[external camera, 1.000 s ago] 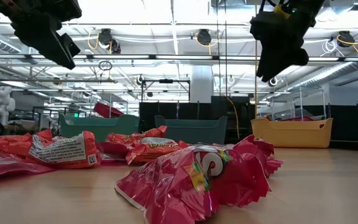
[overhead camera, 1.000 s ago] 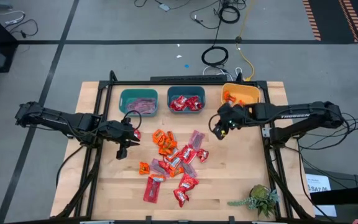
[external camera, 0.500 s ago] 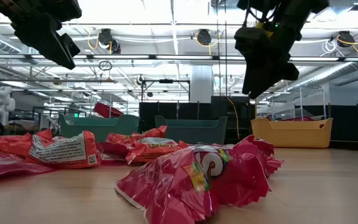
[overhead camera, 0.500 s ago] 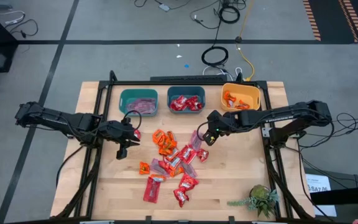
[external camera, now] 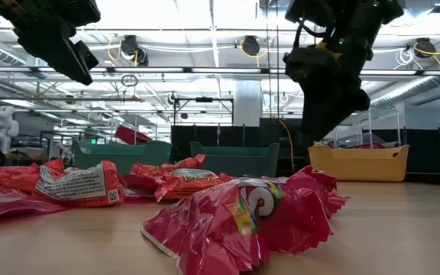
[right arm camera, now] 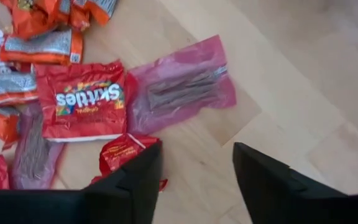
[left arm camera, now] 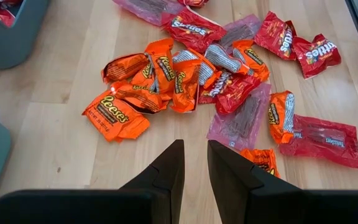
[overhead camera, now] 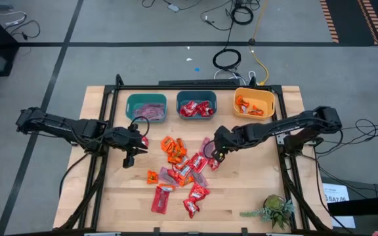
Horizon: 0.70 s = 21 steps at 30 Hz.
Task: Sort candy
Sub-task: Put the red candy into the blue bin
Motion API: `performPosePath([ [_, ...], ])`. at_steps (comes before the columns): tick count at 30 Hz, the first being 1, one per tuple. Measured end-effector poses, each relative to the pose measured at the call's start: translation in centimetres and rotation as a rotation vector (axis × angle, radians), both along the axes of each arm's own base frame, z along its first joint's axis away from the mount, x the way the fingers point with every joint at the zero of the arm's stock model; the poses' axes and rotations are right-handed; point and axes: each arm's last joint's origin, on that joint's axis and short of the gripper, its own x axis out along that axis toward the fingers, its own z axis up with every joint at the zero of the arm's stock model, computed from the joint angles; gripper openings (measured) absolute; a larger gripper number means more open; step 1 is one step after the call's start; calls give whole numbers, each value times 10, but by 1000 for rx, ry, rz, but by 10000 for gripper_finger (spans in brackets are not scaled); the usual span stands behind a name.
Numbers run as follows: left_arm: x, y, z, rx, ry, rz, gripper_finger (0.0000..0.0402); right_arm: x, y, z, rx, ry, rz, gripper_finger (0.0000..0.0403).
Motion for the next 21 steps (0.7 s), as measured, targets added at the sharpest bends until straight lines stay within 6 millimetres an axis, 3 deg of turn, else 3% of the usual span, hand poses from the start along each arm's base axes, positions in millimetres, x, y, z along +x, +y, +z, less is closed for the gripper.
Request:
performPosePath([
  [8, 0, 0, 0, 0, -1, 0, 80, 0, 7, -1, -35, -8, -21, 261],
  [21, 0, 0, 0, 0, -1, 0, 80, 1, 37, -11, -89, 27, 201, 267],
])
